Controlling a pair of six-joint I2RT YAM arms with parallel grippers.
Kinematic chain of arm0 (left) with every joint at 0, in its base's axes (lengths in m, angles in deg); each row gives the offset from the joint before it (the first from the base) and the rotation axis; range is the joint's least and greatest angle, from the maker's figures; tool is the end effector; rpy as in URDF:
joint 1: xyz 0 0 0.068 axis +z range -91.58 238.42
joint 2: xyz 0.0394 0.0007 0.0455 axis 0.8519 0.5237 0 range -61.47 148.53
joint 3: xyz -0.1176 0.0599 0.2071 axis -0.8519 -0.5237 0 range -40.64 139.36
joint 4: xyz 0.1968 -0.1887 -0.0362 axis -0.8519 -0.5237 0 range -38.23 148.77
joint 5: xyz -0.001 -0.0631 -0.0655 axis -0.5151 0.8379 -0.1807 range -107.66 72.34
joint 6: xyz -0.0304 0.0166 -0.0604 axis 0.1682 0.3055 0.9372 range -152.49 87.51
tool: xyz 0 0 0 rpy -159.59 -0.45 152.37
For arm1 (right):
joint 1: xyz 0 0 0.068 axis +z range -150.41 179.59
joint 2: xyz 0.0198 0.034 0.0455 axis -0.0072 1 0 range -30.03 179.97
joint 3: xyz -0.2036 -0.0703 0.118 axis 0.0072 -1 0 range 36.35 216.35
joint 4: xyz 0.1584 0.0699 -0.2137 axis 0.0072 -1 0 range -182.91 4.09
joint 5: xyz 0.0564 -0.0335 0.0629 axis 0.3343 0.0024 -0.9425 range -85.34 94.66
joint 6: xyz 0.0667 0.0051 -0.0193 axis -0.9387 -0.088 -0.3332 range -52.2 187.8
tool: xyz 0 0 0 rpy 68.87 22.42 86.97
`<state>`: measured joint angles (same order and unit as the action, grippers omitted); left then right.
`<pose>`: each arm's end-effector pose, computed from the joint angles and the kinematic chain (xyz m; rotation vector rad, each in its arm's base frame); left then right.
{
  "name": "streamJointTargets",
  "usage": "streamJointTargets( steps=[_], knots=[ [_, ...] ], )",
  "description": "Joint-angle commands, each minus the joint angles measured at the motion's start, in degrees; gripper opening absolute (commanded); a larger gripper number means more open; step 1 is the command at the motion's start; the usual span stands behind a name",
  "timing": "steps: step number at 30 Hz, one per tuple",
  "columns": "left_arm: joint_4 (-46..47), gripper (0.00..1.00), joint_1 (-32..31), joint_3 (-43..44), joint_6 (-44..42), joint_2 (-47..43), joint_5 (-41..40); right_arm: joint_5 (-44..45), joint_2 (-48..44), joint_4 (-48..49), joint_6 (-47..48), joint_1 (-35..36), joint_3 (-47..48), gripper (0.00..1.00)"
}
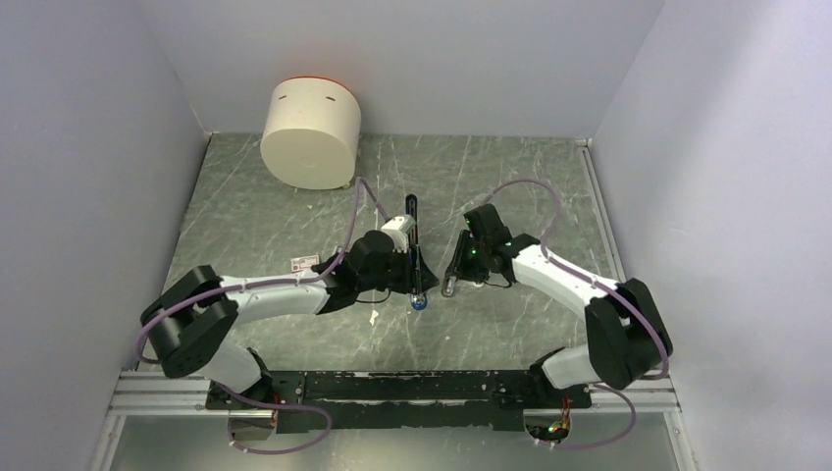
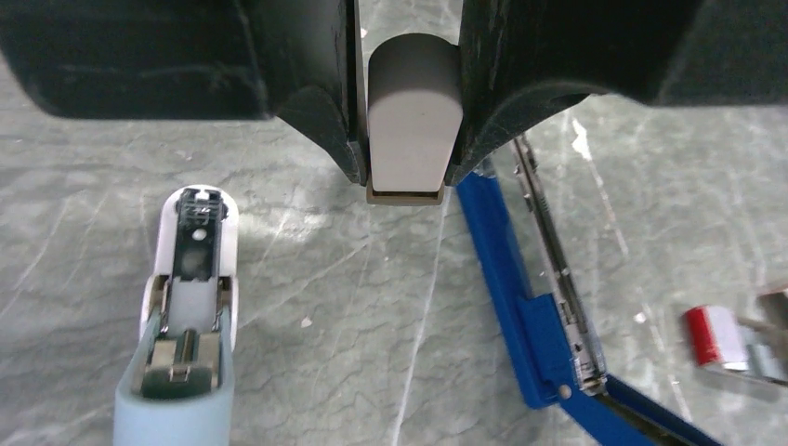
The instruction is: Load the staples into the stapler
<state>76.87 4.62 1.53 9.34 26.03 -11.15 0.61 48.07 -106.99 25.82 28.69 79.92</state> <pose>0.2020 -0.2868 0.1471 0.3118 2.2271 -1.1019 0.2540 0.1459 0.1389 0.2670 2.6259 0.5507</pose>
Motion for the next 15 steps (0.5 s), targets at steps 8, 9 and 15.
streamJointTargets(
  steps=[8,9,15],
  knots=[
    [-18.02,0.52,1.96,-1.73,-0.07,-14.87,-22.28,11.2,10.67,-9.33,10.17,2.52,10.61,0.3],
    [-18.81,0.52,2.02,-2.2,-0.01,-16.26,-23.23,11.04,11.41,-9.53,10.55,2.62,11.25,0.3],
    [-21.9,0.53,2.57,-3.73,-0.07,-20.95,-25.68,9.86,16.39,-10.43,11.86,4.2,14.88,0.32]
  ],
)
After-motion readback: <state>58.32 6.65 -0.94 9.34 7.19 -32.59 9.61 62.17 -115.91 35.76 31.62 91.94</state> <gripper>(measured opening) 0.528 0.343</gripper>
